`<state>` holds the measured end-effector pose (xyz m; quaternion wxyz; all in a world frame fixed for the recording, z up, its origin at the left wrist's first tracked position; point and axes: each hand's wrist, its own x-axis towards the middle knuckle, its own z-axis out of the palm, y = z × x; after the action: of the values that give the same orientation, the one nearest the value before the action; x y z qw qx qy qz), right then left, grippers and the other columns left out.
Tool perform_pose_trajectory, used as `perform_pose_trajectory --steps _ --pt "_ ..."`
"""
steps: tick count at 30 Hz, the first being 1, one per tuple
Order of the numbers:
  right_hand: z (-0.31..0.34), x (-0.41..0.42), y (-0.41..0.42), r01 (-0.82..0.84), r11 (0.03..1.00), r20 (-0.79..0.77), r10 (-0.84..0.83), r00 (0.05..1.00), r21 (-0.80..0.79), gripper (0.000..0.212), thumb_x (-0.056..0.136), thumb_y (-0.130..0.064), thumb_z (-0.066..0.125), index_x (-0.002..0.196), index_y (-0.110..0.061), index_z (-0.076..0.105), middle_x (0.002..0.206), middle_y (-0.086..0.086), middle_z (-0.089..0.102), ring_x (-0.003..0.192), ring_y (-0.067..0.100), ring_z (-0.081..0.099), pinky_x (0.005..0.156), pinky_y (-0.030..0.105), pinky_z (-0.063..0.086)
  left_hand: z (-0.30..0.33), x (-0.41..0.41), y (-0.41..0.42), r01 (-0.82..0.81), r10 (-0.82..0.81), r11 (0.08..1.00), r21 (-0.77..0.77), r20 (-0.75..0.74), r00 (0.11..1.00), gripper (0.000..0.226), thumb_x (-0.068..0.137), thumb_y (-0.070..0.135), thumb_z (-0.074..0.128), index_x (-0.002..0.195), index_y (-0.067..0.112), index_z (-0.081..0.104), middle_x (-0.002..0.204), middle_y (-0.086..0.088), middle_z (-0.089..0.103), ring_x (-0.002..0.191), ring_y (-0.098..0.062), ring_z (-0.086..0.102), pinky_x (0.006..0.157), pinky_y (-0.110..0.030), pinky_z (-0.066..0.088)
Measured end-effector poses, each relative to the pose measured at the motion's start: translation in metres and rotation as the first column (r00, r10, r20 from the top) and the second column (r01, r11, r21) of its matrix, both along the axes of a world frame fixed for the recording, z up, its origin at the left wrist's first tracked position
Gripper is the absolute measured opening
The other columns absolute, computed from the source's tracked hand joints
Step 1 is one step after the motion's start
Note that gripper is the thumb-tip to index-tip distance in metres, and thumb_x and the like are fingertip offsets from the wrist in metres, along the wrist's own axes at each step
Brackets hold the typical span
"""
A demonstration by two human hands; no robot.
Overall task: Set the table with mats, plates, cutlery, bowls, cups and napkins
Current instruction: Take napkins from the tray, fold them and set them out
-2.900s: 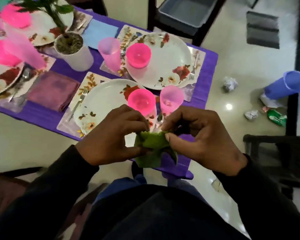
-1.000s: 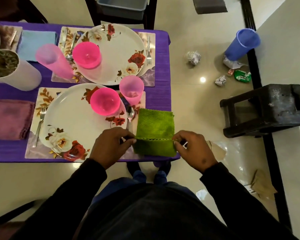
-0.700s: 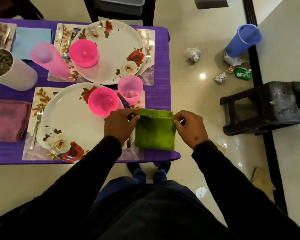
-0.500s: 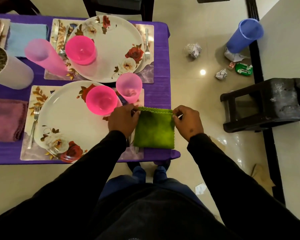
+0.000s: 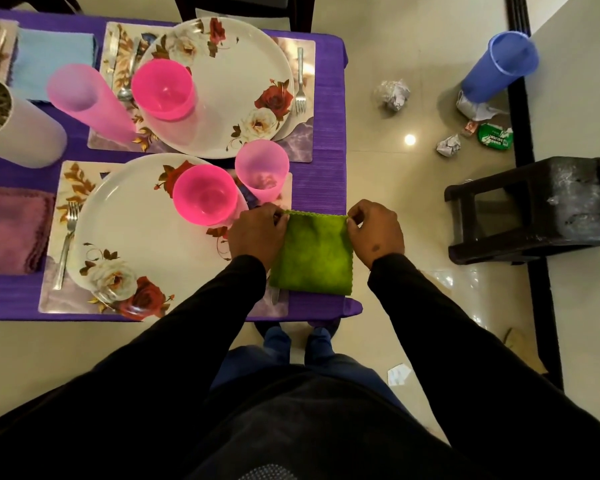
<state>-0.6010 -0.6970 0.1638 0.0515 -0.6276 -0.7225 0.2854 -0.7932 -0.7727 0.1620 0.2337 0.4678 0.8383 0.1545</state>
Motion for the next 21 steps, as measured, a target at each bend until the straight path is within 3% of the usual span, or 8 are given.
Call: perform_pose_trajectory --steps 7,13,15,18,21 --pt "-0.003 -0.002 0.001 0.015 1.0 0.038 -0.015 0.999 -0.008 0.011 0.094 -0.022 0.057 0.098 -0.016 0.066 0.097 0.004 0.066 0.085 0.021 0.06 0.073 0.032 0.049 0.001 0.003 0.003 -0.005 0.005 1.0 0.008 0.018 1.0 0.025 0.098 0.035 0.06 0.109 0.017 0.074 0.1 -0.008 0.076 0.094 -0.03 0.068 0.074 -0.036 0.05" --pt "-0.014 -0.002 0.002 0.056 0.995 0.013 -0.055 0.998 -0.083 0.012 0.094 -0.021 0.059 0.101 -0.014 0.065 0.101 0.006 0.066 0.09 0.022 0.061 0.08 0.034 0.053 0.0 0.004 0.0 -0.027 0.024 0.999 0.036 0.08 0.997 0.029 0.092 0.033 0.069 0.118 0.02 0.068 0.105 -0.002 0.075 0.099 -0.026 0.068 0.082 -0.038 0.053" --pt "-0.015 -0.001 0.001 0.1 0.987 -0.05 -0.108 0.993 -0.127 0.024 0.093 -0.026 0.062 0.113 -0.013 0.063 0.11 0.009 0.066 0.098 0.024 0.062 0.087 0.036 0.053 0.002 0.004 -0.005 -0.053 0.046 0.997 0.06 0.11 0.993 0.029 0.088 0.031 0.073 0.115 0.021 0.068 0.101 0.001 0.073 0.096 -0.023 0.067 0.08 -0.039 0.054" --pt "-0.011 0.001 -0.003 0.169 0.94 -0.148 -0.22 0.964 -0.297 0.058 0.089 -0.035 0.07 0.136 -0.009 0.05 0.127 0.013 0.061 0.113 0.028 0.06 0.097 0.038 0.05 0.001 0.003 -0.016 -0.068 0.063 0.996 0.053 0.105 0.992 0.027 0.086 0.032 0.075 0.109 0.02 0.065 0.099 0.004 0.07 0.095 -0.022 0.065 0.079 -0.042 0.054" --pt "-0.014 0.003 -0.007 0.209 0.854 -0.131 -0.304 0.944 -0.476 0.083 0.079 -0.039 0.08 0.145 -0.009 0.04 0.139 0.012 0.054 0.12 0.03 0.057 0.101 0.044 0.05 -0.001 0.005 -0.026 -0.08 0.082 0.996 -0.027 0.099 0.992 0.038 0.087 0.038 0.074 0.119 0.019 0.064 0.107 0.0 0.072 0.101 -0.025 0.066 0.084 -0.041 0.054"
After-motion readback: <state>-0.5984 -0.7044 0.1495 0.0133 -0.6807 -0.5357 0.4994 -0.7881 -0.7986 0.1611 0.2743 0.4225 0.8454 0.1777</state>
